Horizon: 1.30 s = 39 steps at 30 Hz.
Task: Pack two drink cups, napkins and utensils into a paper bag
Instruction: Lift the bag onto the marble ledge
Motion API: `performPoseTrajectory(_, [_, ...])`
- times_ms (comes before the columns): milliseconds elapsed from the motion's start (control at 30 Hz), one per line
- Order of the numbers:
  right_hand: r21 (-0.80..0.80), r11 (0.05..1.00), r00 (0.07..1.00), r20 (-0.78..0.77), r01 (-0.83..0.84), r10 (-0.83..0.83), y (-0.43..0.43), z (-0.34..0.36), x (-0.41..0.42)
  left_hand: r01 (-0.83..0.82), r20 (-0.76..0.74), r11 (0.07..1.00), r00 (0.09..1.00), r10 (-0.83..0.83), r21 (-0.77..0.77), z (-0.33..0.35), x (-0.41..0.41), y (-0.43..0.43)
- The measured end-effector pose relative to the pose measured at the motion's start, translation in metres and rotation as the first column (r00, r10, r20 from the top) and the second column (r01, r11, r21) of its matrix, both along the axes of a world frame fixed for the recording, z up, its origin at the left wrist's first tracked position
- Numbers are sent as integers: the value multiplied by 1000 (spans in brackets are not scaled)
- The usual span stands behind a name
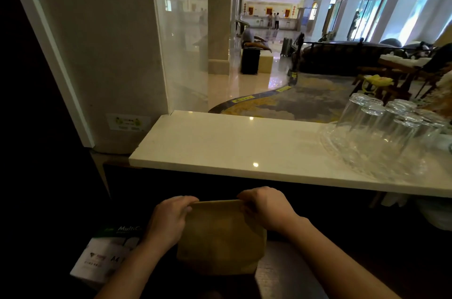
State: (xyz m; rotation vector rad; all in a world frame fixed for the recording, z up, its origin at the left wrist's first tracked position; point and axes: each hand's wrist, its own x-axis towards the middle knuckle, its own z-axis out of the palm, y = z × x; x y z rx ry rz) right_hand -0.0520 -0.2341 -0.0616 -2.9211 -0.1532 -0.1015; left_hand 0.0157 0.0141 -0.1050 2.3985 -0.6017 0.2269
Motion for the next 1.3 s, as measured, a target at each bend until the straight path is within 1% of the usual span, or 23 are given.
performPoseTrajectory(67, [11, 1000, 999, 34, 9, -9, 5, 2, -2, 11, 13, 998, 1000, -10, -63, 7, 0, 0])
performPoseTrajectory(133, [76, 997, 997, 72, 24, -30, 7, 6, -6, 21, 11, 979, 1000, -19, -201, 15, -2, 3])
performPoseTrajectory(200, [126, 992, 992, 121, 31, -46, 8, 15, -16, 20, -36, 924, 999, -36, -383, 22, 0, 6])
performPoseTrajectory(267, [152, 987, 984, 163, 50, -75, 6, 31, -27, 13, -96, 847, 993, -75, -531, 30, 5, 4])
performPoseTrajectory(333, [157, 984, 974, 195, 84, -114, 4, 55, -36, -13, -148, 787, 984, -99, -616, 38, 16, -1])
performPoseTrajectory(367, [162, 982, 968, 212, 101, -135, 2, 69, -40, -23, -145, 788, 986, -84, -615, 42, 23, -4])
performPoseTrajectory(400, [173, 978, 960, 232, 116, -155, -1, 83, -43, -24, -108, 818, 993, -47, -575, 45, 31, -9])
performPoseTrajectory(467, [192, 969, 942, 267, 156, -204, -8, 113, -49, -21, 3, 911, 1000, 24, -412, 51, 49, -20])
performPoseTrajectory(533, [200, 959, 918, 302, 203, -257, -14, 140, -54, -18, 113, 981, 993, 41, -193, 58, 65, -35])
performPoseTrajectory(567, [209, 952, 905, 319, 223, -282, -17, 153, -56, -9, 155, 997, 988, 20, -71, 61, 73, -42])
performPoseTrajectory(633, [224, 940, 879, 349, 258, -324, -24, 176, -58, -3, 185, 989, 982, -24, 146, 66, 87, -58])
performPoseTrajectory(667, [226, 936, 871, 357, 271, -338, -26, 187, -58, -5, 158, 978, 987, -29, 208, 69, 93, -64])
performPoseTrajectory(767, [207, 936, 856, 385, 284, -345, -35, 217, -55, -9, 13, 955, 1000, 5, 298, 73, 110, -82])
performPoseTrajectory(800, [195, 941, 854, 400, 276, -333, -37, 225, -53, -10, -22, 933, 1000, 19, 359, 71, 116, -86])
performPoseTrajectory(900, [172, 948, 845, 431, 268, -317, -44, 245, -44, 3, -84, 830, 995, 53, 558, 62, 131, -94])
performPoseTrajectory(933, [167, 949, 841, 440, 269, -315, -47, 249, -39, -1, -95, 811, 993, 70, 585, 58, 135, -96])
performPoseTrajectory(1000, [174, 946, 834, 449, 273, -322, -53, 255, -29, -21, -104, 801, 989, 103, 598, 55, 141, -98])
performPoseTrajectory(1133, [209, 943, 837, 438, 260, -328, -68, 258, -4, -39, -111, 809, 986, 128, 586, 47, 149, -100])
performPoseTrajectory(1300, [202, 947, 853, 416, 250, -314, -90, 248, 30, -63, -93, 808, 985, 144, 586, 38, 158, -102])
